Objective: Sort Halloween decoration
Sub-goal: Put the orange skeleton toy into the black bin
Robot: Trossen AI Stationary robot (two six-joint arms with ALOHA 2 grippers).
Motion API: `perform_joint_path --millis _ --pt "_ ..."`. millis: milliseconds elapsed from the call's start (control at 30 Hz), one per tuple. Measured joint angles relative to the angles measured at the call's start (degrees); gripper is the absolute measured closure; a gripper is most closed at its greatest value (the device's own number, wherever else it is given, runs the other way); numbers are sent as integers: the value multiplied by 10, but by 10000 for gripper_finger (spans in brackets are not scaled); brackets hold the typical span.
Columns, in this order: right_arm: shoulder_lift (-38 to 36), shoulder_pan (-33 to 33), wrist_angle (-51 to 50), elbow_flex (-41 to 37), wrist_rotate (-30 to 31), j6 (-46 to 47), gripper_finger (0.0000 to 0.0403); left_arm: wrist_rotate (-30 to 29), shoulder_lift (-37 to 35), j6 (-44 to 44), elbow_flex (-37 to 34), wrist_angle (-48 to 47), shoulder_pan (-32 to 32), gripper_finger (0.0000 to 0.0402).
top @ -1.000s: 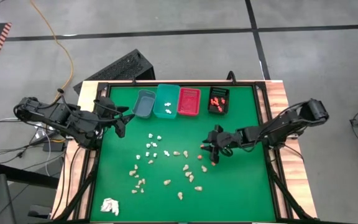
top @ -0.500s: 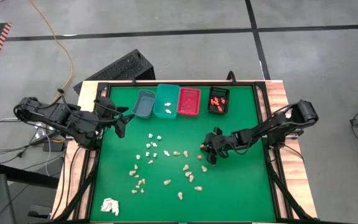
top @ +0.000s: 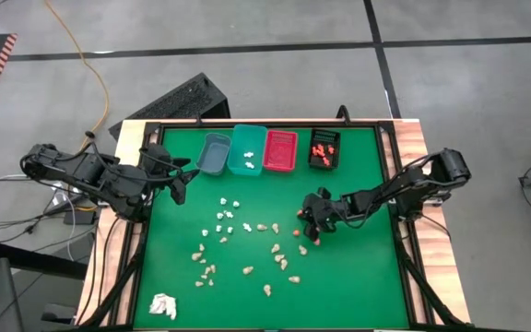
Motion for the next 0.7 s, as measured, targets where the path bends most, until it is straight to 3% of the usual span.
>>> perform_joint_path --millis 100,233,433,700 --pt "0 0 2 8 0 0 393 0 0 0 0 0 0 191" --pt "-11 -1 2 22 3 0 388 -2 0 0 0 0 0 191" --pt "-67 -24 -5 26 49 3 392 -2 0 0 0 0 0 191" --pt "-167 -103 -79 26 139 27 393 -2 0 0 0 0 0 191"
